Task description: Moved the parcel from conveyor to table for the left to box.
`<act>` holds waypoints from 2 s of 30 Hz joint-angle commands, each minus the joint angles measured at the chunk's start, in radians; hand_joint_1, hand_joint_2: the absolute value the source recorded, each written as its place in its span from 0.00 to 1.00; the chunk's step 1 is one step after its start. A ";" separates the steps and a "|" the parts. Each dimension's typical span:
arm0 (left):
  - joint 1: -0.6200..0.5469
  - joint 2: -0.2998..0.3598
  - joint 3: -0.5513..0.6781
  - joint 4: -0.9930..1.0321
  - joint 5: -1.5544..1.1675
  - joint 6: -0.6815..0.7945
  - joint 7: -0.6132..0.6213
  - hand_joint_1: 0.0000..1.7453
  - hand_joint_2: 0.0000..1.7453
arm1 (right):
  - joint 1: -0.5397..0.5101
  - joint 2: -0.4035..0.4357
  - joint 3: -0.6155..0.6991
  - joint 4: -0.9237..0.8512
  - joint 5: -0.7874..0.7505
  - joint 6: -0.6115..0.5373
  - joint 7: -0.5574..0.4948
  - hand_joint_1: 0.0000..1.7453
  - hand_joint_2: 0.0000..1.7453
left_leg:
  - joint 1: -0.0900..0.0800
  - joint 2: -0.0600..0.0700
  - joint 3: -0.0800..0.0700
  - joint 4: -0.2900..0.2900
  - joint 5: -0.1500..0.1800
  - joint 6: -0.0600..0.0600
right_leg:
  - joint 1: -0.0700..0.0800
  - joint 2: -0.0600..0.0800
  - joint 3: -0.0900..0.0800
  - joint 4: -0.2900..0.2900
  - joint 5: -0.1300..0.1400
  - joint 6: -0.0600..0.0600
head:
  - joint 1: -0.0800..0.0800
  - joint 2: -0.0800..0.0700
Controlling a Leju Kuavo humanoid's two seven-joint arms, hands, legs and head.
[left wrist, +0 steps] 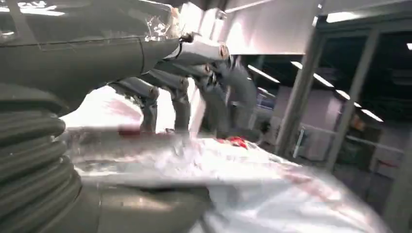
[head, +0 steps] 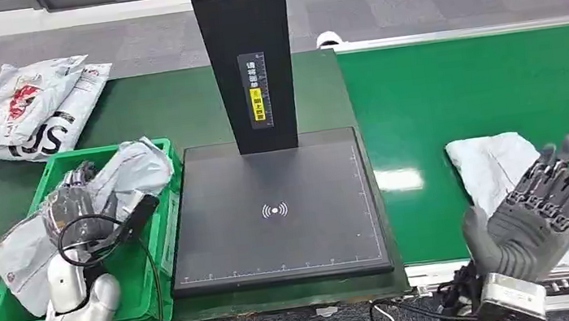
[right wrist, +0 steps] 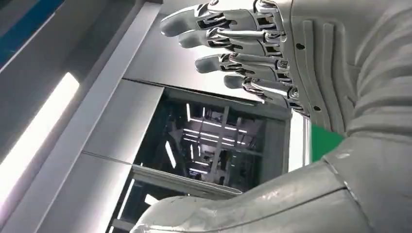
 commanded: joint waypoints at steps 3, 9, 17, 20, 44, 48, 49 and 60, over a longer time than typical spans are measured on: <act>-0.082 -0.026 -0.154 0.172 -0.056 -0.107 0.022 0.00 1.00 | -0.056 -0.026 -0.019 0.098 -0.010 0.003 0.005 0.00 1.00 | 0.001 -0.003 0.003 -0.003 0.002 0.001 | 0.001 -0.005 0.004 -0.004 0.001 0.000 | 0.000 0.000; -0.135 -0.029 -0.205 0.258 0.018 -0.208 -0.031 0.00 1.00 | -0.057 -0.026 -0.027 0.109 -0.003 0.003 0.005 0.00 1.00 | 0.000 -0.003 0.001 -0.002 0.001 0.001 | 0.001 -0.004 0.003 -0.002 0.000 0.000 | 0.000 0.000; -0.127 -0.055 -0.265 0.118 0.339 -0.340 -0.160 0.00 1.00 | -0.061 -0.033 -0.058 0.152 0.009 0.003 0.014 0.00 1.00 | 0.001 -0.005 0.000 0.000 0.001 0.001 | 0.001 -0.006 0.003 -0.002 0.000 0.000 | 0.000 0.000; -0.123 -0.052 -0.278 0.095 0.349 -0.352 -0.147 0.00 1.00 | -0.060 -0.034 -0.059 0.153 0.007 0.003 0.011 0.00 1.00 | 0.001 -0.009 0.000 -0.001 0.002 0.002 | 0.000 -0.010 0.003 -0.003 0.000 0.001 | 0.000 0.000; 0.021 -0.091 -0.270 -0.342 0.917 -0.078 -0.402 0.00 1.00 | -0.063 -0.016 -0.092 0.209 0.018 0.003 0.013 0.00 1.00 | 0.000 -0.007 -0.005 0.005 0.000 0.007 | 0.000 -0.006 0.001 -0.003 0.000 0.007 | 0.000 0.000; 0.025 -0.091 -0.278 -0.366 0.963 -0.074 -0.435 0.00 1.00 | -0.084 -0.018 -0.103 0.246 0.031 0.003 0.032 0.00 1.00 | 0.000 -0.006 -0.005 0.005 0.001 0.007 | 0.000 -0.006 0.002 -0.003 0.001 0.007 | 0.000 0.000; 0.027 -0.093 -0.284 -0.367 0.960 -0.068 -0.438 0.00 1.00 | -0.089 -0.013 -0.113 0.256 0.048 0.003 0.032 0.00 1.00 | 0.001 -0.006 -0.004 0.004 0.001 0.007 | 0.000 -0.006 0.003 -0.005 0.001 0.007 | 0.000 0.000; 0.044 -0.104 -0.312 -0.375 0.993 -0.108 -0.431 0.00 1.00 | -0.106 -0.021 -0.135 0.311 0.129 0.003 0.092 0.00 1.00 | 0.001 -0.006 -0.001 -0.001 0.003 0.008 | 0.001 -0.007 0.007 -0.010 0.004 0.007 | 0.000 0.000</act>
